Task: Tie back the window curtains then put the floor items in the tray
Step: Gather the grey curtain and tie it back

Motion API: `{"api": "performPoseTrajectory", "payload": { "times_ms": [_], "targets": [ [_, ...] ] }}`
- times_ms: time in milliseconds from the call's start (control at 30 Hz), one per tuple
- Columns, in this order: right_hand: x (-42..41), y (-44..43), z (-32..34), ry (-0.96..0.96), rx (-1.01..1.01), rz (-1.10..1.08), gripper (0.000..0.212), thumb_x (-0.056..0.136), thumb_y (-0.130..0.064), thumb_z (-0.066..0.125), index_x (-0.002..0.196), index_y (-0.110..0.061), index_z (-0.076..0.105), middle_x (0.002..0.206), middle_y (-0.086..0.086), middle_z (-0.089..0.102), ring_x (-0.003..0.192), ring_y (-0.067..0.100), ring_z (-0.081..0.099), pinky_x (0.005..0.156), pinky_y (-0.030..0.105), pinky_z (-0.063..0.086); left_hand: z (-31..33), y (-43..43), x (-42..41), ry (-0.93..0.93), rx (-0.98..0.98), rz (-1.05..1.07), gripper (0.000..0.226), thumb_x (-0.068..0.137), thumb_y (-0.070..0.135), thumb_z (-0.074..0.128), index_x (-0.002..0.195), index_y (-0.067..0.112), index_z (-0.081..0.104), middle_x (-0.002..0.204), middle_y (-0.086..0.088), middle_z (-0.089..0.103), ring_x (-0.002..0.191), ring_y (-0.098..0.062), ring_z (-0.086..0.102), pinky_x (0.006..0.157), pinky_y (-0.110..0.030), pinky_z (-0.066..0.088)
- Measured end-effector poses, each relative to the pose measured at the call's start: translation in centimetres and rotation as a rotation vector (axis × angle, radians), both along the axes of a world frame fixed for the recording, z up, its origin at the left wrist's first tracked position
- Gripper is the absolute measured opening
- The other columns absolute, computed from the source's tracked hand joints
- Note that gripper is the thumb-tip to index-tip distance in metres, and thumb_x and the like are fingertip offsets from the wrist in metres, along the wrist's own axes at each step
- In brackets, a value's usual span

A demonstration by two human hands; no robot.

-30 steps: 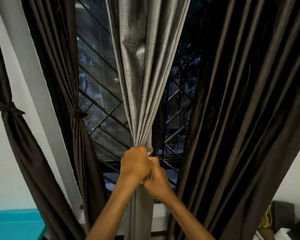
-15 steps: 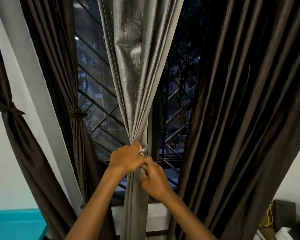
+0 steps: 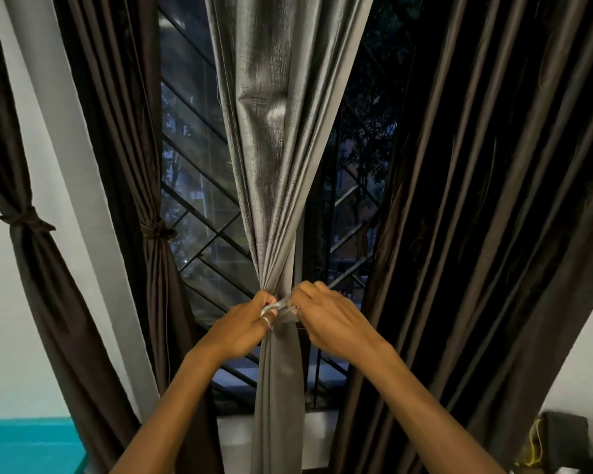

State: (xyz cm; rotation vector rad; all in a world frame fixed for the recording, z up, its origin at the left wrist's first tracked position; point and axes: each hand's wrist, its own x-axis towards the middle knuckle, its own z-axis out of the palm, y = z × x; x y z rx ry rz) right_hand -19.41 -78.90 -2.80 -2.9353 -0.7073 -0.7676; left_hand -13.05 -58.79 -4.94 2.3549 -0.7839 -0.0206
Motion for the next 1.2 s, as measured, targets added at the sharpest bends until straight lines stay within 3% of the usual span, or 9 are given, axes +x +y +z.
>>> {"api": "performPoseTrajectory", "payload": {
  "times_ms": [167,333,400,500,700,800,900,1033,1200],
  "targets": [
    [1.4,-0.1,1.0,0.079,0.05,0.091,0.02,0.094,-0.013,0.053,0.1,-0.026,0.04,0.094,-0.009,0.043,0.058,0.014,0.034,0.047,0.025,0.017,-0.1,0.3,-0.2,0.091,-0.1,-0.056,0.013,0.103,0.043,0.039,0.093,0.037,0.046,0.086,-0.004,0.062,0.071,-0.009,0.053,0.07,-0.037,0.047],
    [2.6,0.2,0.6,0.168,0.159,0.144,0.02,0.101,-0.023,0.048,0.099,-0.039,0.036,0.086,-0.019,0.041,0.063,0.01,0.049,0.05,0.022,0.032,0.1,0.8,-0.6,0.155,-0.157,-0.079,0.015,0.104,0.042,0.04,0.098,0.032,0.05,0.096,-0.002,0.067,0.083,-0.01,0.061,0.081,-0.037,0.052],
    [2.8,0.4,0.2,0.217,0.241,0.151,0.006,0.105,-0.033,0.042,0.104,-0.039,0.041,0.091,-0.017,0.051,0.066,0.009,0.056,0.055,0.031,0.044,0.0,0.9,-0.7,0.173,-0.193,-0.082,0.018,0.103,0.044,0.041,0.102,0.03,0.053,0.1,0.005,0.07,0.092,-0.007,0.066,0.086,-0.036,0.053],
    [3.2,0.8,-0.7,0.21,0.329,0.139,0.009,0.107,-0.039,0.038,0.11,-0.037,0.046,0.096,-0.012,0.06,0.064,0.007,0.057,0.061,0.039,0.052,-0.4,1.0,-0.9,0.134,-0.216,-0.088,0.016,0.1,0.046,0.038,0.099,0.037,0.053,0.093,0.011,0.07,0.088,0.0,0.065,0.08,-0.031,0.053],
    [4.0,0.9,-2.0,0.15,0.462,0.135,0.012,0.106,-0.037,0.044,0.118,-0.036,0.045,0.09,-0.014,0.063,0.071,0.005,0.06,0.058,0.03,0.046,-2.0,0.0,-1.7,-0.012,-0.288,-0.029,0.008,0.105,0.037,0.042,0.101,0.043,0.047,0.084,0.005,0.067,0.066,-0.006,0.059,0.063,-0.038,0.051],
    [4.2,1.0,-2.6,0.085,0.528,0.076,0.017,0.103,-0.042,0.047,0.117,-0.035,0.039,0.076,-0.016,0.057,0.061,0.008,0.057,0.051,0.022,0.035,-2.7,-0.3,-2.4,-0.062,-0.37,0.021,0.014,0.105,0.032,0.044,0.114,0.04,0.038,0.091,0.007,0.069,0.079,-0.009,0.068,0.07,-0.038,0.057],
    [4.0,1.3,-3.1,0.031,0.565,0.061,0.015,0.102,-0.042,0.049,0.109,-0.032,0.04,0.075,-0.011,0.062,0.06,0.011,0.061,0.05,0.029,0.042,-3.0,-0.4,-2.8,-0.116,-0.395,0.027,0.011,0.105,0.037,0.041,0.114,0.032,0.038,0.091,0.009,0.067,0.08,-0.013,0.067,0.07,-0.042,0.056],
    [3.8,1.7,-3.6,-0.065,0.58,0.062,0.01,0.102,-0.036,0.055,0.097,-0.031,0.049,0.07,-0.012,0.061,0.059,0.008,0.06,0.049,0.024,0.043,-3.0,-0.3,-3.2,-0.133,-0.423,0.055,0.011,0.104,0.041,0.041,0.107,0.03,0.042,0.088,0.012,0.066,0.078,-0.01,0.066,0.069,-0.04,0.054],
    [3.6,1.9,-4.4,-0.111,0.597,0.086,0.003,0.101,-0.028,0.059,0.103,-0.028,0.059,0.086,-0.011,0.069,0.071,0.005,0.064,0.058,0.019,0.049,-2.7,-0.3,-3.5,-0.08,-0.417,0.012,0.019,0.1,0.044,0.052,0.108,0.031,0.041,0.081,0.002,0.066,0.068,-0.016,0.064,0.062,-0.044,0.054]
  ]
}}
